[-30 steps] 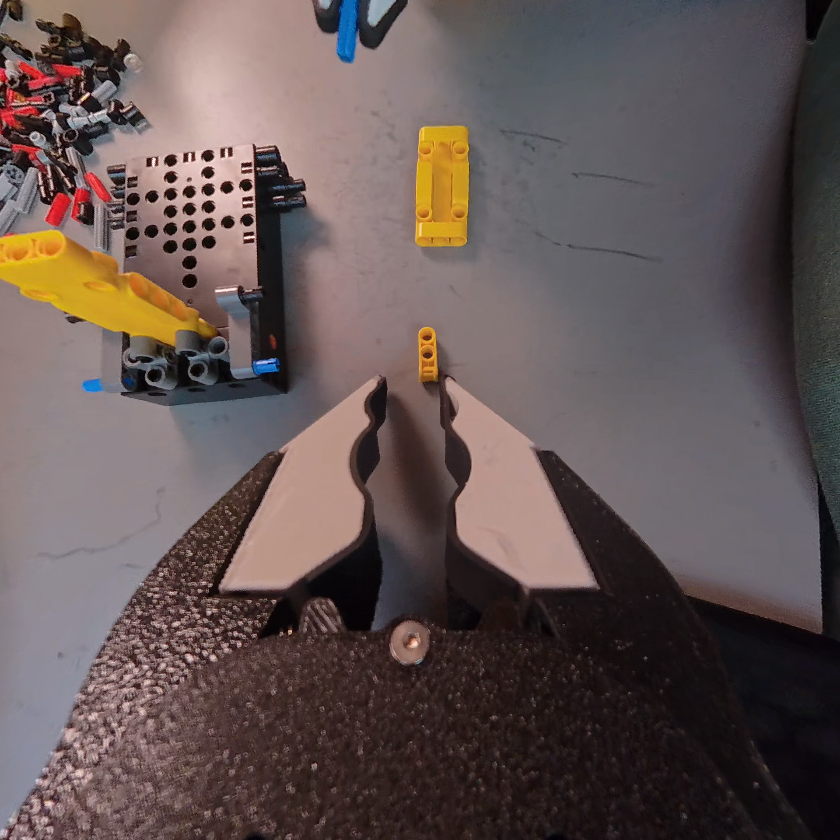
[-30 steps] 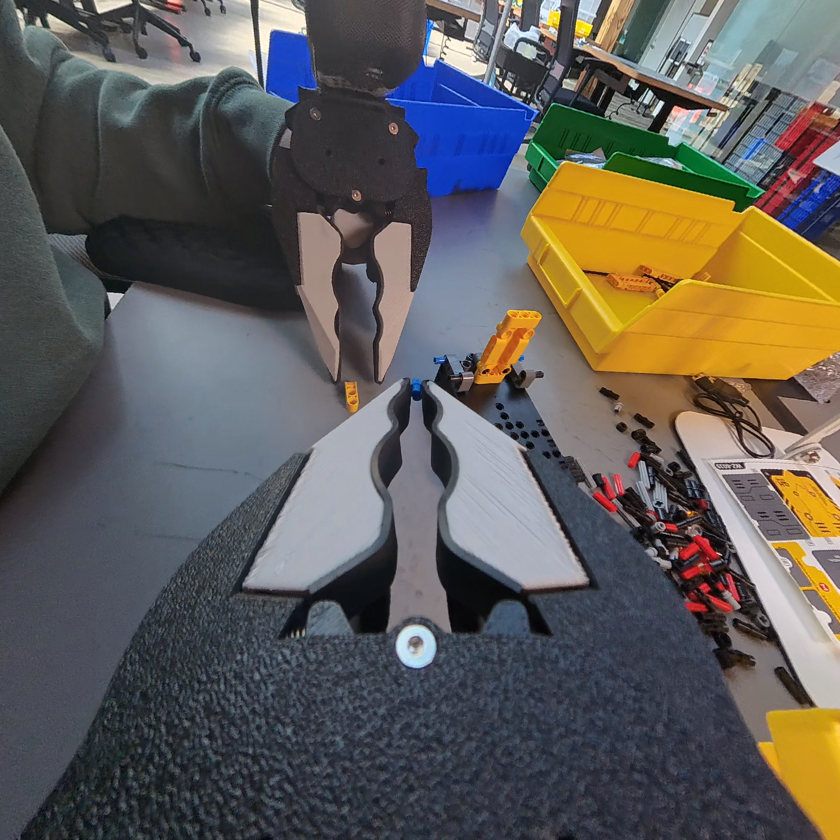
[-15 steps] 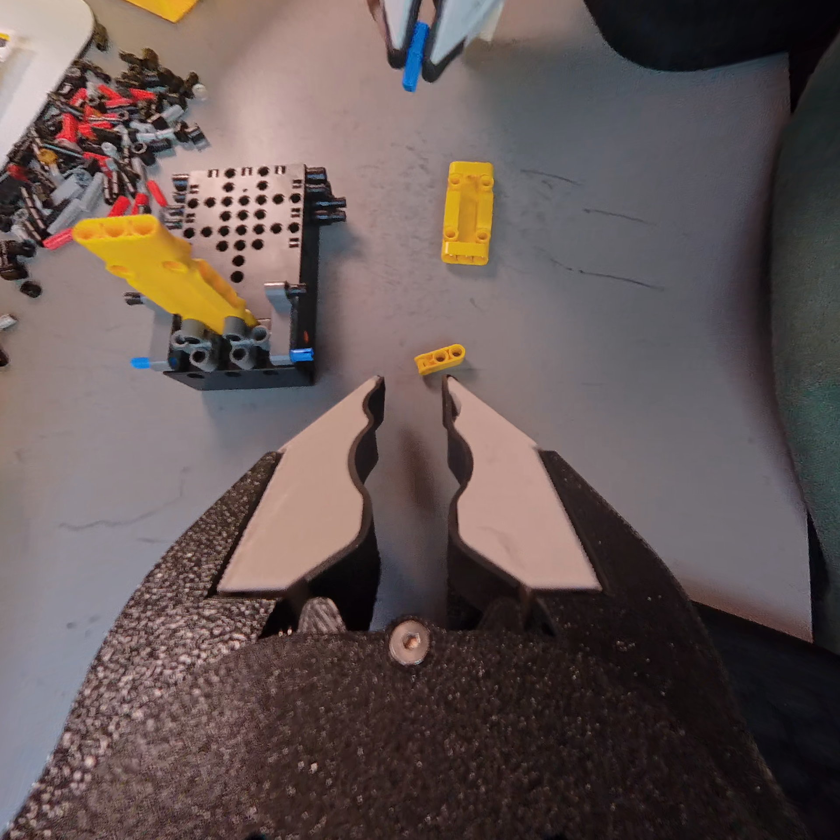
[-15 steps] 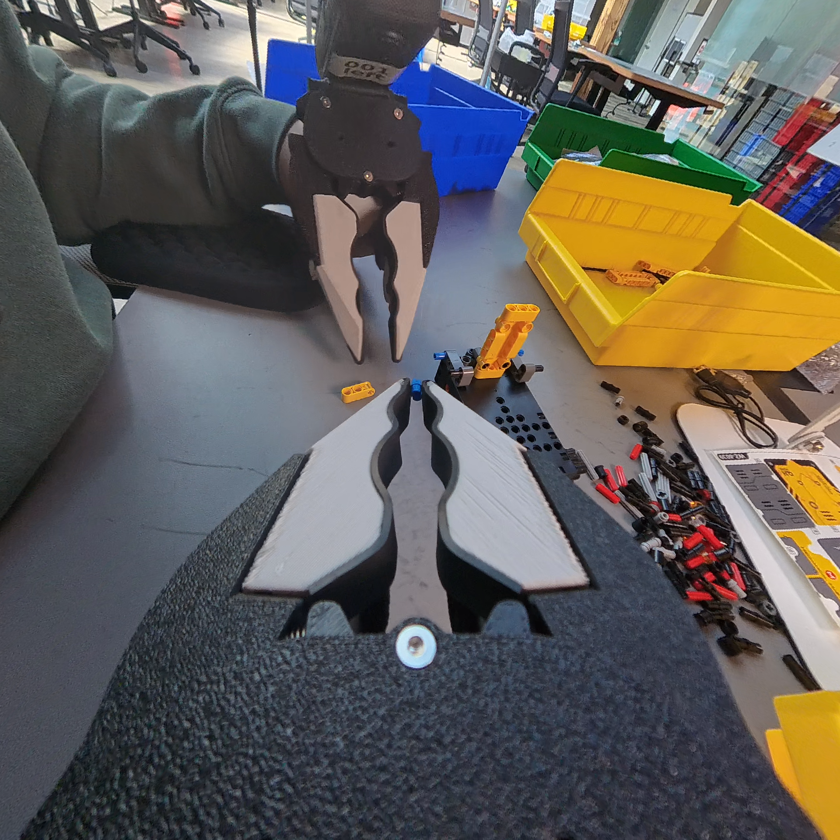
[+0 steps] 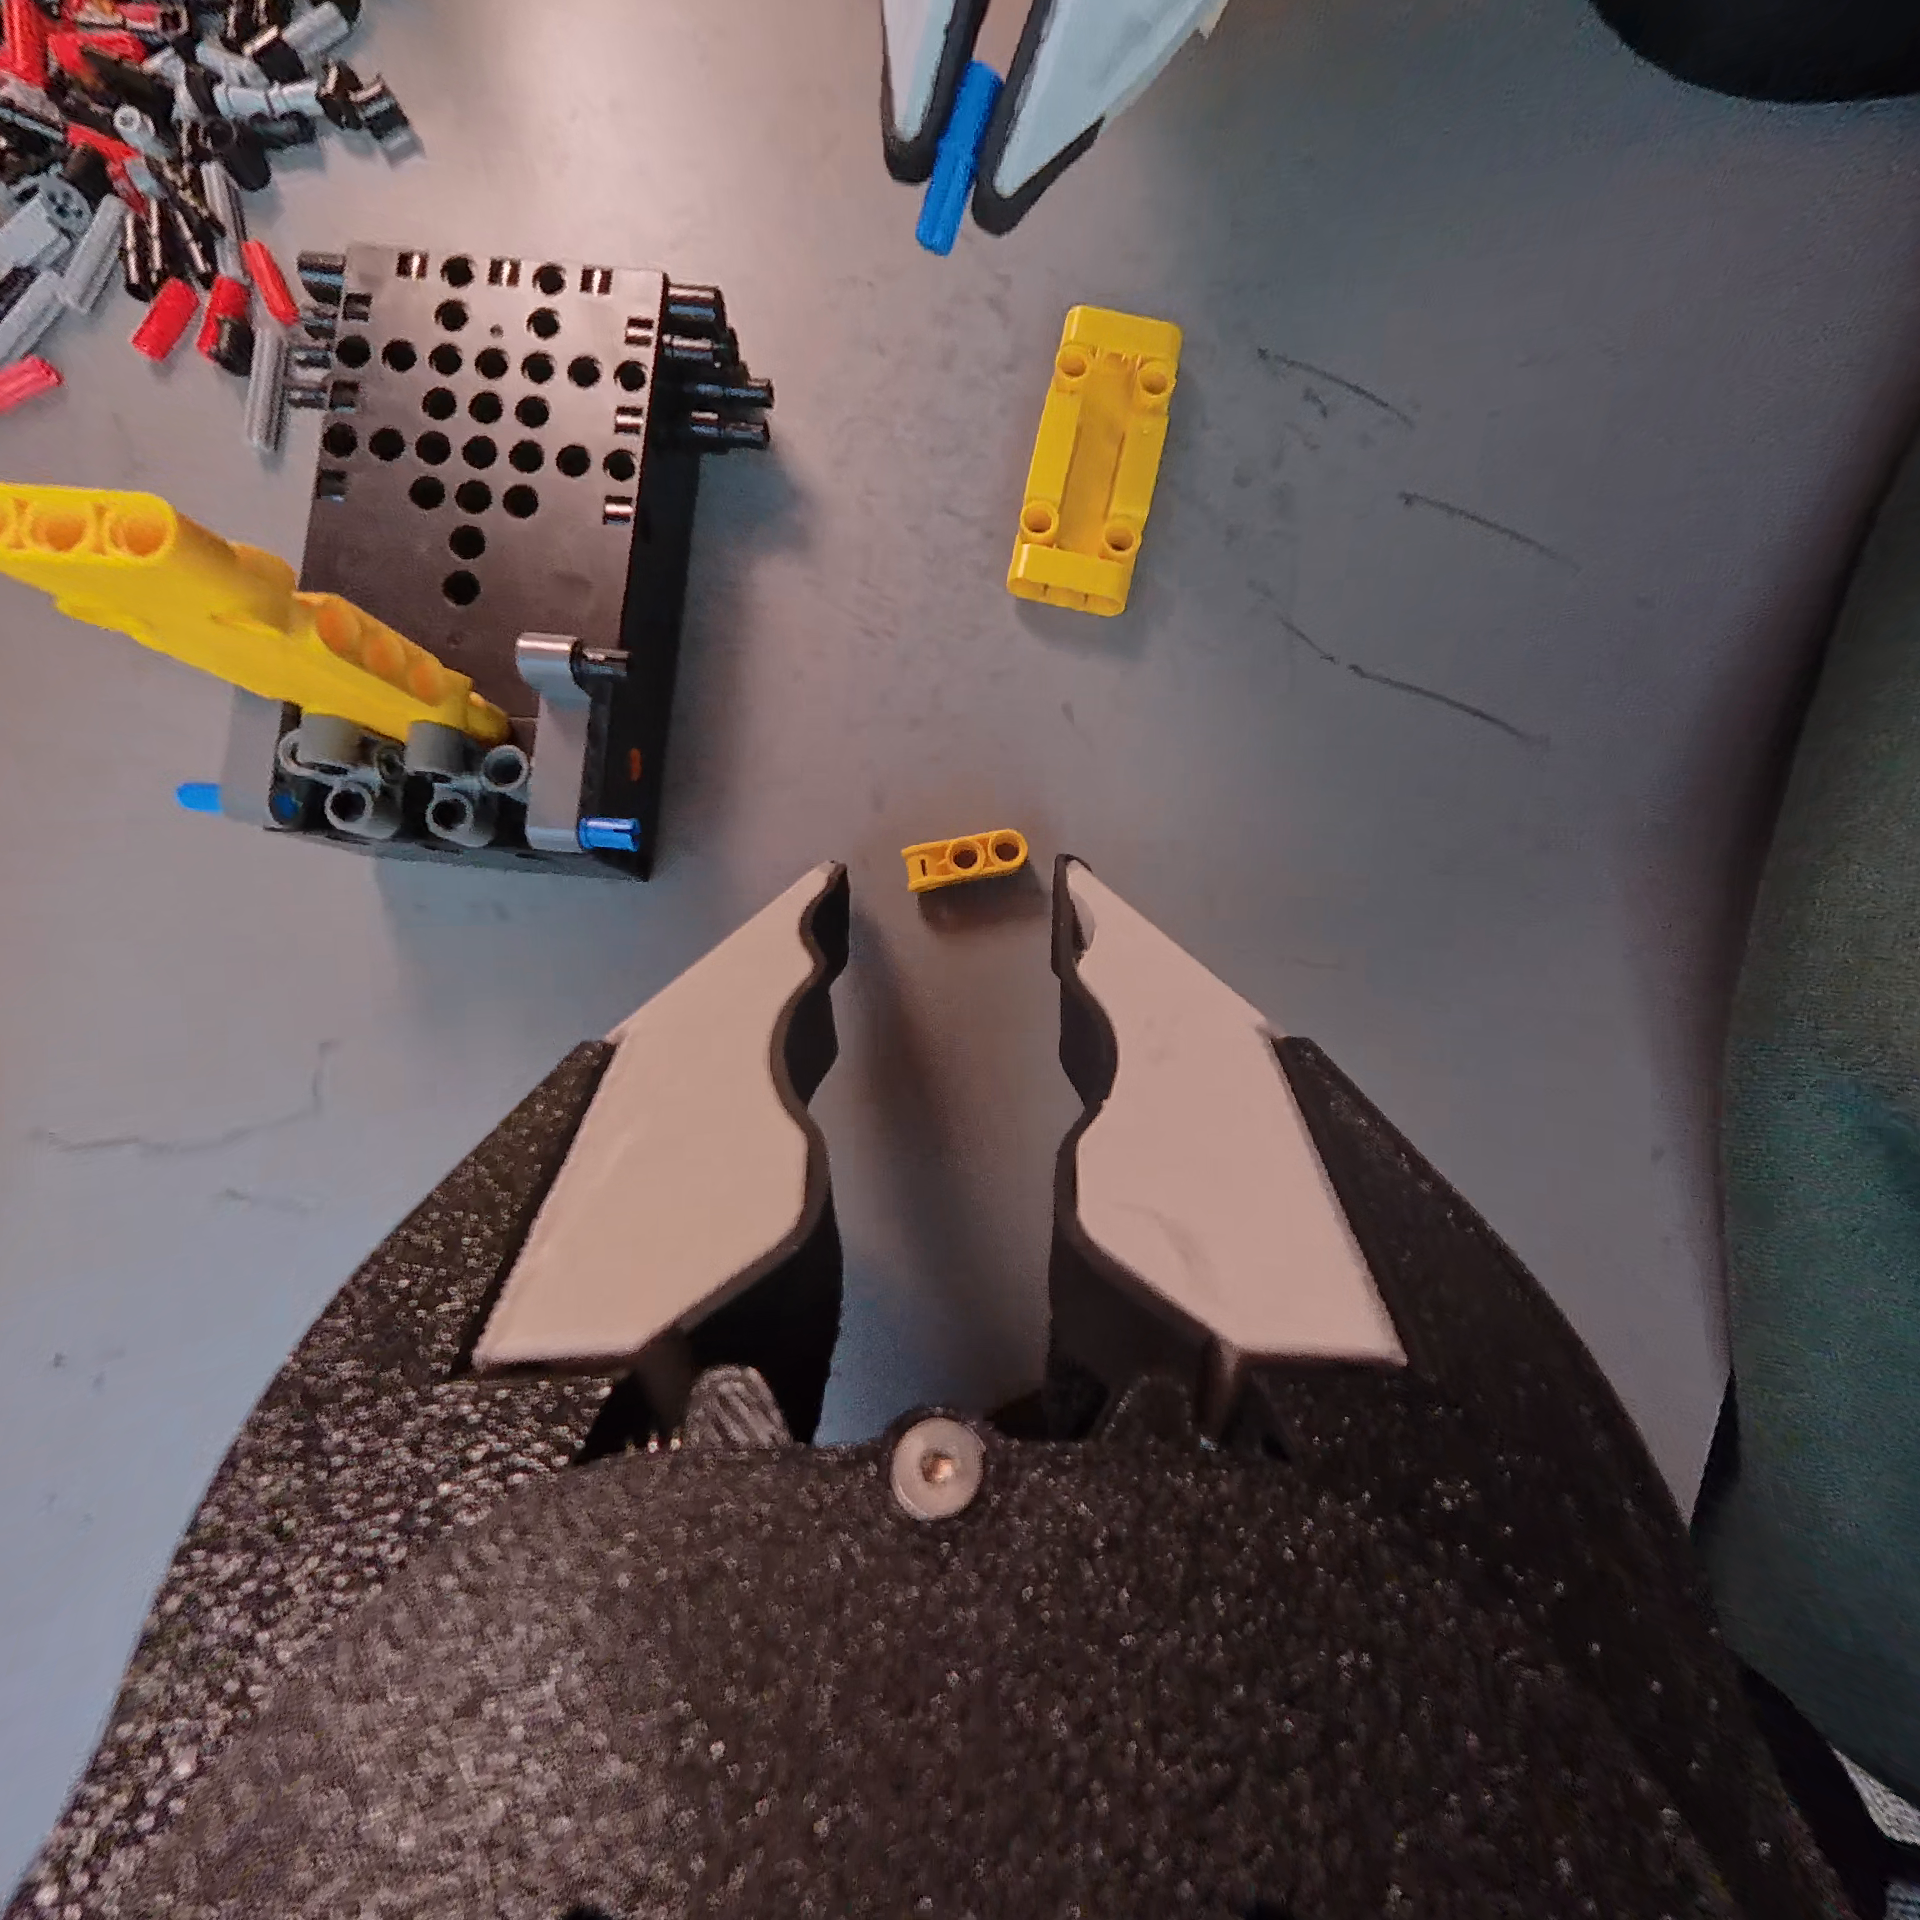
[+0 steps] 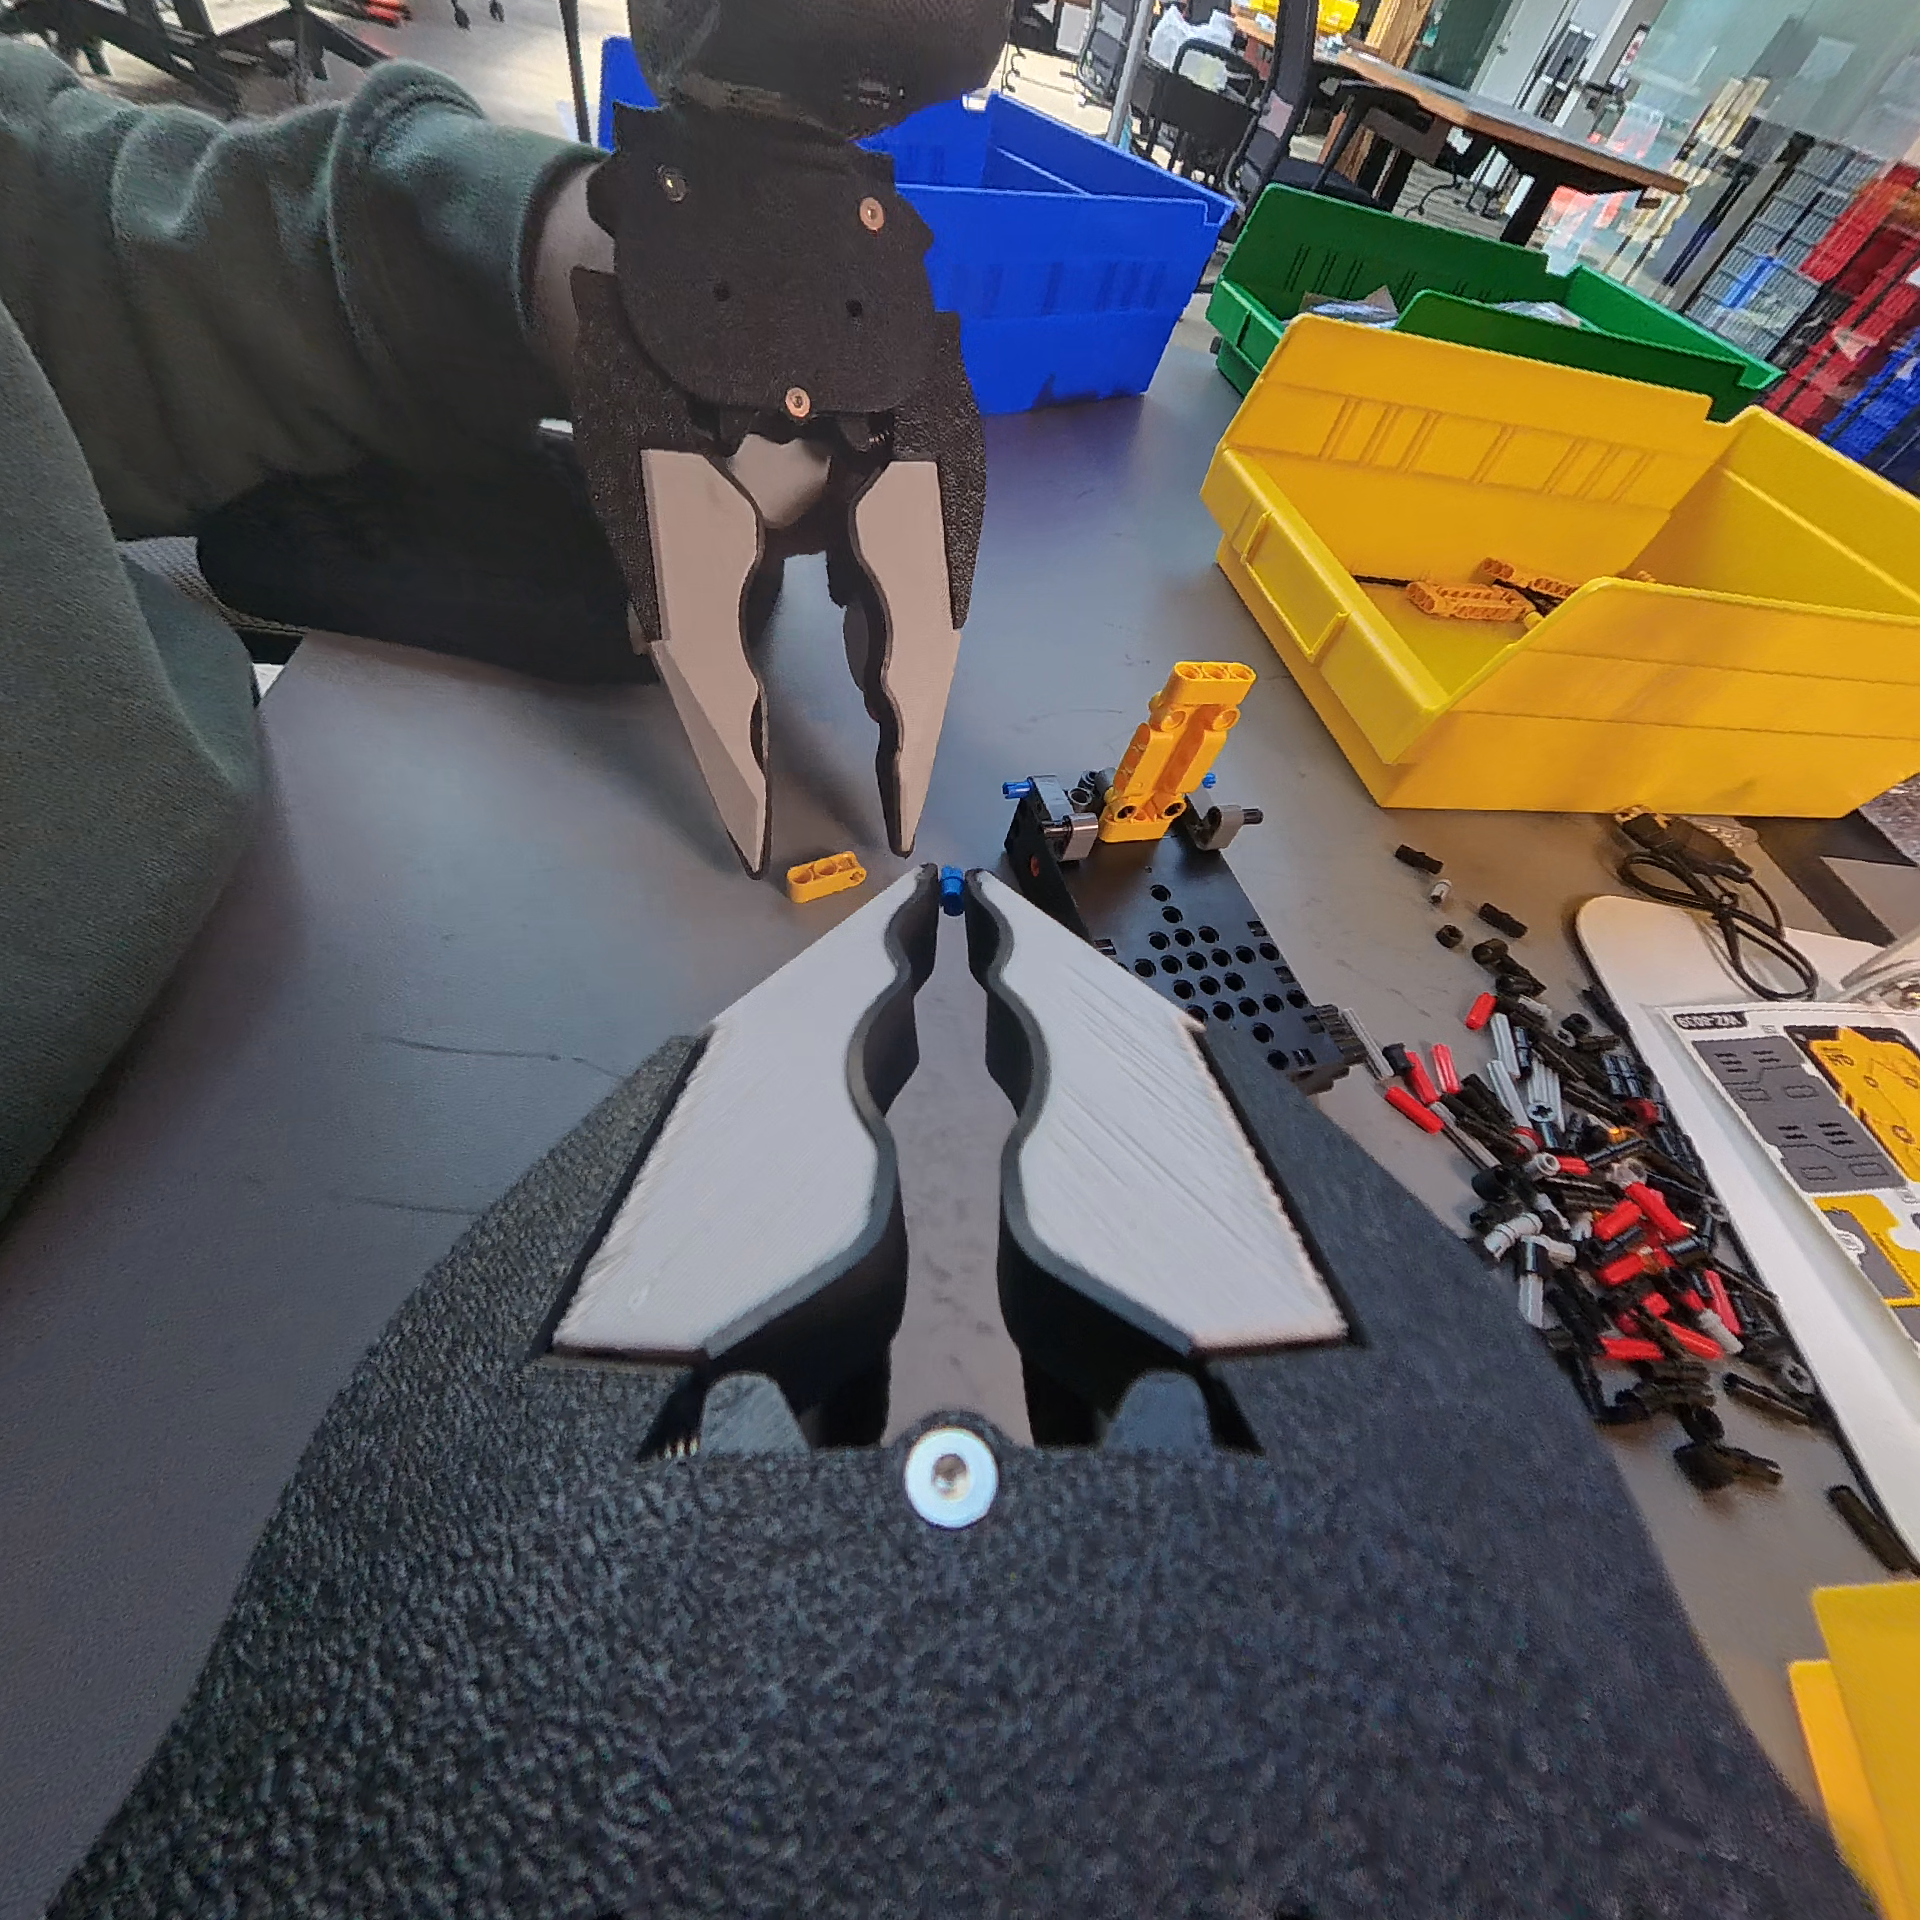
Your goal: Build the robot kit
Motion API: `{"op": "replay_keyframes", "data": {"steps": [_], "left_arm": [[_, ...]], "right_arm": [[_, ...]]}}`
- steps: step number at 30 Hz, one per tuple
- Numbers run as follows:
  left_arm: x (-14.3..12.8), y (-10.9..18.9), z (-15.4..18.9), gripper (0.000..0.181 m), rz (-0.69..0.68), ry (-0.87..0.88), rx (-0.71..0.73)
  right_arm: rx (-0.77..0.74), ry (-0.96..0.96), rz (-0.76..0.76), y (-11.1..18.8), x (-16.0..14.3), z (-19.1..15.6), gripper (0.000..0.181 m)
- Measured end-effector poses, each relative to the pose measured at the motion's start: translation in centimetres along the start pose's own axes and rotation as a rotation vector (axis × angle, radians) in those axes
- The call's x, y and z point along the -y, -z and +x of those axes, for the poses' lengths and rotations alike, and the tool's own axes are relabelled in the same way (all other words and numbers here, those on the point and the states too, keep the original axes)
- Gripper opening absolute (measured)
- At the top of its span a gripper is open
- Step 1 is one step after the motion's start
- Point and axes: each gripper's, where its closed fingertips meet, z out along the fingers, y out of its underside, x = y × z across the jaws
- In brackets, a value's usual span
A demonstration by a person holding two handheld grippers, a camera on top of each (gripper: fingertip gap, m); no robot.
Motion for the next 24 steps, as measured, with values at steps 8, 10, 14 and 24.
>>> {"op": "replay_keyframes", "data": {"steps": [8,10,14,24], "left_arm": [[0.0,-0.6,0.2,0.031,-0.024,0.123,0.087],[0.0,-0.6,0.2,0.03,-0.03,0.136,0.096],[0.0,-0.6,0.2,0.029,-0.037,0.135,0.1],[5.3,1.9,-0.2,0.022,0.297,-0.079,0.075]], "right_arm": [[-0.013,-0.017,-0.02,-0.1,-0.5,0.2,0.005],[-0.013,-0.02,-0.028,-0.2,-0.6,0.2,0.005],[-0.009,-0.02,-0.031,-0.2,-0.6,0.0,0.005],[0.01,-0.059,0.106,0.7,1.8,-0.2,0.005]]}}
